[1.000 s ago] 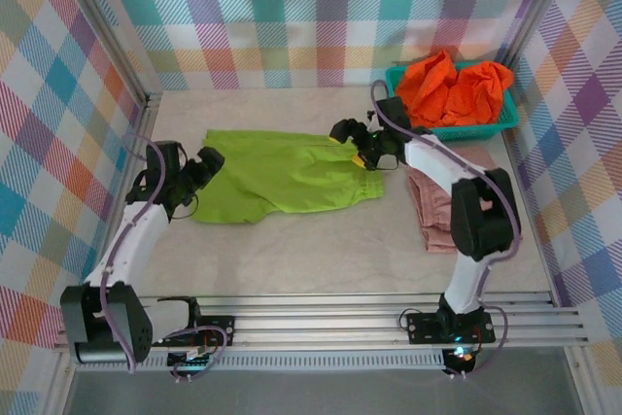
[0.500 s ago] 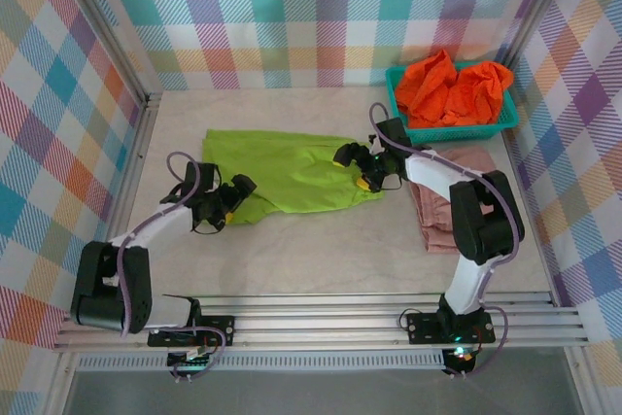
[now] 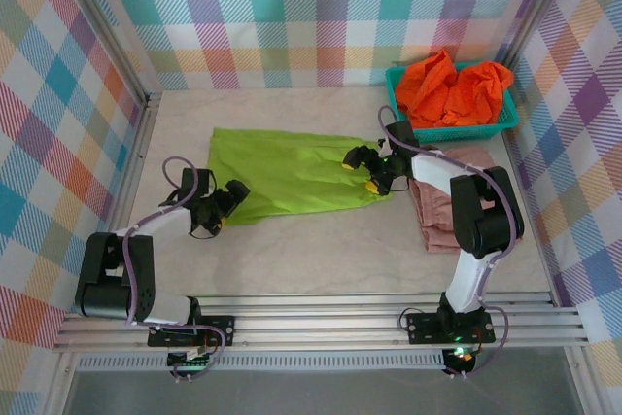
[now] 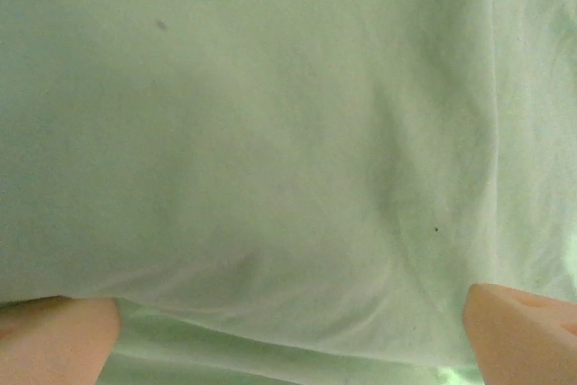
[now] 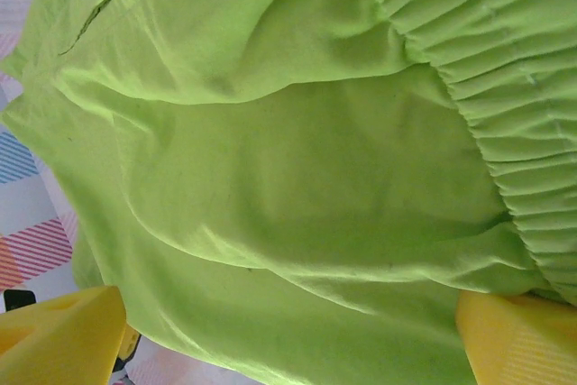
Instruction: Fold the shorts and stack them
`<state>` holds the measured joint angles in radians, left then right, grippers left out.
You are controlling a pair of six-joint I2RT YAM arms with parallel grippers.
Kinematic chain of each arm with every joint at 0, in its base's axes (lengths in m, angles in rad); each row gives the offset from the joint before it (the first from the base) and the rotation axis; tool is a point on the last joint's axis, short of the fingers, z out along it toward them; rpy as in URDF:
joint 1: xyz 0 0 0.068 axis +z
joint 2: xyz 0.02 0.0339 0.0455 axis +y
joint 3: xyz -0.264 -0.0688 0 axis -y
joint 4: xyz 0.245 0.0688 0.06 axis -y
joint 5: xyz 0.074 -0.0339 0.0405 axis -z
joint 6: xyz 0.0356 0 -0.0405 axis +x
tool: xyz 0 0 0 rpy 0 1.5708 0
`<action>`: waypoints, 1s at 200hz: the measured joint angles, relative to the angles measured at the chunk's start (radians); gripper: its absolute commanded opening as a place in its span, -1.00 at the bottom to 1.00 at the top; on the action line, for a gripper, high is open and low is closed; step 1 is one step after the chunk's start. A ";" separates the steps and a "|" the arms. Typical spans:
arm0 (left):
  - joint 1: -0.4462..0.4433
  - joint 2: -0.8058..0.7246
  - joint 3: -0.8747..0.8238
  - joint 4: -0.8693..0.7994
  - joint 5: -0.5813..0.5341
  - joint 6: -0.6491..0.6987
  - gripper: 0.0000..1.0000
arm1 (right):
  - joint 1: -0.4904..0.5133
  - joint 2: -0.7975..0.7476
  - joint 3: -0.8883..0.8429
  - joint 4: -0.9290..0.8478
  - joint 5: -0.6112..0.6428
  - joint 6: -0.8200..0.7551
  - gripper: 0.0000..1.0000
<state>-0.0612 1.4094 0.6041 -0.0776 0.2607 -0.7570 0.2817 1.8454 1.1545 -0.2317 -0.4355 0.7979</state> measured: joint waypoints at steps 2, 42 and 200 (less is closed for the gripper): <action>0.002 -0.001 -0.001 0.002 0.001 0.002 1.00 | 0.000 0.000 0.000 0.000 -0.001 -0.001 0.89; 0.032 -0.058 -0.034 -0.021 -0.002 0.019 1.00 | -0.001 0.000 0.000 -0.007 -0.022 -0.003 0.89; 0.056 0.038 0.186 -0.091 0.108 0.018 1.00 | 0.039 -0.069 0.013 -0.004 -0.018 -0.037 0.94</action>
<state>-0.0055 1.4475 0.7898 -0.1684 0.3683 -0.7387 0.3202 1.7763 1.1671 -0.2356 -0.4538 0.7605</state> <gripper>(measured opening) 0.999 0.970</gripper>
